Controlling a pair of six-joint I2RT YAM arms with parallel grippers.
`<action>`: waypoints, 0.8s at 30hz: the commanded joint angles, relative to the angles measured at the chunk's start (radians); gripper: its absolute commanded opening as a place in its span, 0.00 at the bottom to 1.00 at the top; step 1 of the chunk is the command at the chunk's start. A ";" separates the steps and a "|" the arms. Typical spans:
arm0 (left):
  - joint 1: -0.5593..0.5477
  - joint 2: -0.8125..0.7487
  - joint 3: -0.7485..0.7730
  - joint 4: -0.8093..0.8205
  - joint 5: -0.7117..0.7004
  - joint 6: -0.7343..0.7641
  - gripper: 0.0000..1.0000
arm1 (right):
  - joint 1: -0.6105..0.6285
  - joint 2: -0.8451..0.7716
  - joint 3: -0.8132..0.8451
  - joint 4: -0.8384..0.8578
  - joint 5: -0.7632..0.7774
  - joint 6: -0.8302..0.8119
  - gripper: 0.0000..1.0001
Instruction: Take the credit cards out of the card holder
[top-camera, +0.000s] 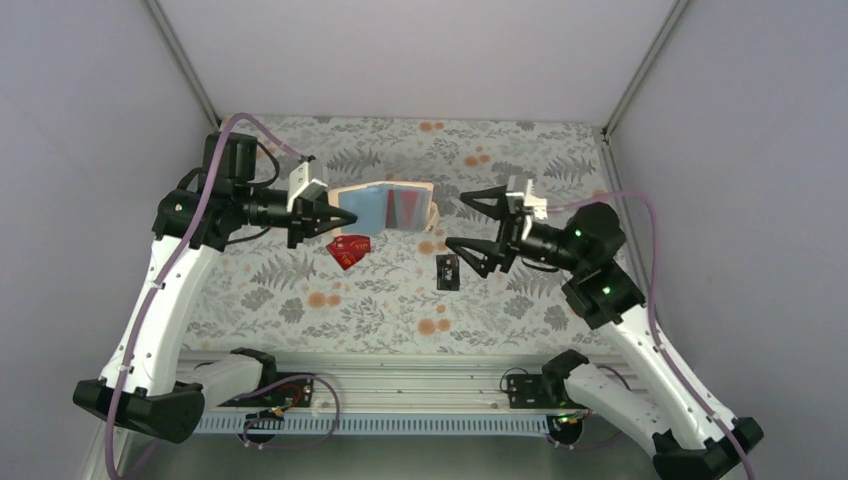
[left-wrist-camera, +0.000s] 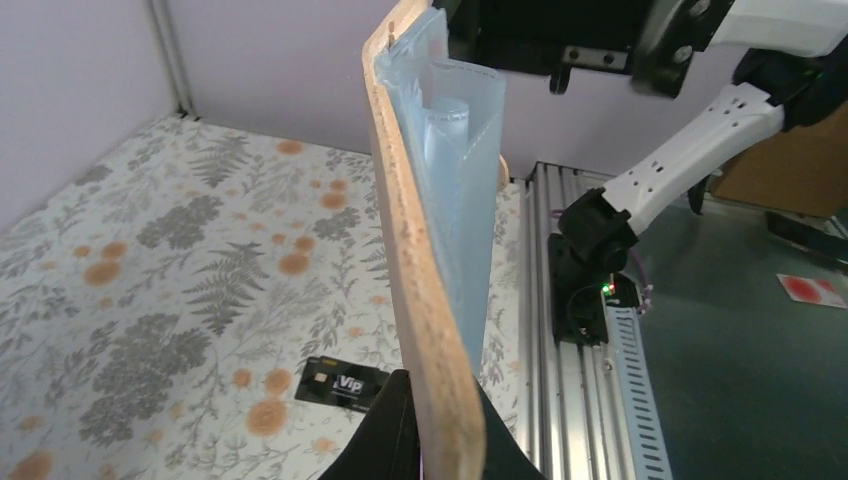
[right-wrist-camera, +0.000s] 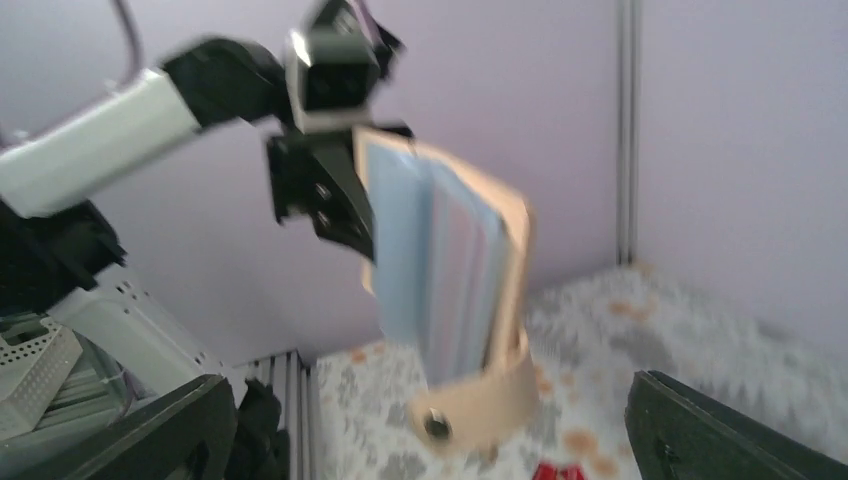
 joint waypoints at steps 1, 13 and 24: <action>0.002 -0.012 -0.004 -0.018 0.099 0.052 0.02 | 0.065 0.020 -0.002 0.185 0.003 0.056 0.99; 0.003 -0.025 0.019 -0.112 0.188 0.171 0.02 | 0.110 0.153 0.136 0.066 0.147 -0.064 0.91; 0.003 -0.021 0.025 -0.154 0.241 0.235 0.02 | 0.110 0.169 0.164 -0.003 0.144 -0.129 0.83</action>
